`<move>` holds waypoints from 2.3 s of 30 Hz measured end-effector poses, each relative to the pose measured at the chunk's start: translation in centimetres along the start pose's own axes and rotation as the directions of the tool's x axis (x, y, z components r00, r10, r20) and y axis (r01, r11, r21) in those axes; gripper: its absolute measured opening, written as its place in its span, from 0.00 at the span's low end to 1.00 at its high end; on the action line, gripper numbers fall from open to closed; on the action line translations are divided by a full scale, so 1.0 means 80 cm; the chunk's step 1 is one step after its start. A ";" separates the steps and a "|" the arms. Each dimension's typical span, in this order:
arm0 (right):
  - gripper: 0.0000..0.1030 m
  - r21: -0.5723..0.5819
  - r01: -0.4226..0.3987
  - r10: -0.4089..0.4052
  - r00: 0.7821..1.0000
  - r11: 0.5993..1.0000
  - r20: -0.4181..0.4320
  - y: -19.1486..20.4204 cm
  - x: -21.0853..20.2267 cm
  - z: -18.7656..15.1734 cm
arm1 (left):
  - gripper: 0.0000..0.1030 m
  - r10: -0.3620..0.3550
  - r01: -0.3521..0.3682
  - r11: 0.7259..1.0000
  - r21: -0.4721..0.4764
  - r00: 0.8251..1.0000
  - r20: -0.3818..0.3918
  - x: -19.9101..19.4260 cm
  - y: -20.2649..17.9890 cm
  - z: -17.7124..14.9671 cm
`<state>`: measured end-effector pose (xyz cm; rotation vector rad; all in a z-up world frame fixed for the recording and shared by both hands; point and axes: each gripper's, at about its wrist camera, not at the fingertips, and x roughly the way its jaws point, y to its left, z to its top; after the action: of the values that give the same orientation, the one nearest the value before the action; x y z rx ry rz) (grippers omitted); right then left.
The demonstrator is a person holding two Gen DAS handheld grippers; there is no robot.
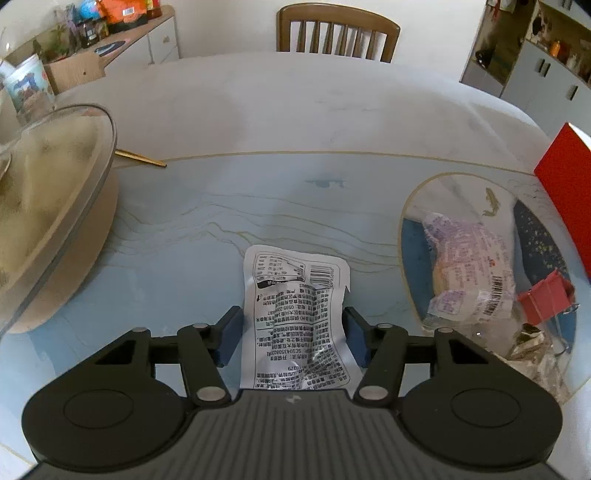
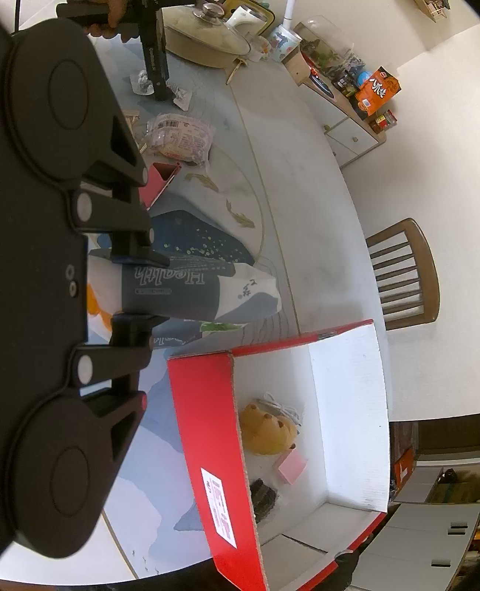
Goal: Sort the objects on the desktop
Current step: 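Carry the white packet and the white-and-blue bag with both grippers into the red box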
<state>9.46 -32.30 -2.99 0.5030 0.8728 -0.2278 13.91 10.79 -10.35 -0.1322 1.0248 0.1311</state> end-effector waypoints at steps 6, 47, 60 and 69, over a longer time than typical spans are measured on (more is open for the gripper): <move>0.21 0.003 0.003 -0.003 0.999 1.000 0.037 -0.010 -0.019 0.010 | 0.56 -0.019 0.018 1.000 0.014 0.998 0.062 -0.037 -0.014 0.011; 0.21 0.070 -0.007 -0.003 0.990 0.998 0.143 -0.241 -0.076 0.100 | 0.56 -0.325 0.263 0.879 0.398 0.941 0.094 -0.082 -0.487 0.111; 0.21 0.074 -0.023 0.016 0.995 0.997 0.098 -0.257 -0.040 0.116 | 0.56 -0.302 0.252 0.851 0.460 0.953 0.038 -0.022 -0.550 0.146; 0.21 0.061 -0.036 0.033 0.998 0.997 0.045 -0.251 -0.007 0.122 | 0.56 -0.246 0.218 0.839 0.499 0.969 -0.011 0.029 -0.571 0.167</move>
<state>7.87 -54.55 -3.85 0.5687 0.8155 -0.2338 34.12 -31.82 -3.29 0.2190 0.9509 -0.3534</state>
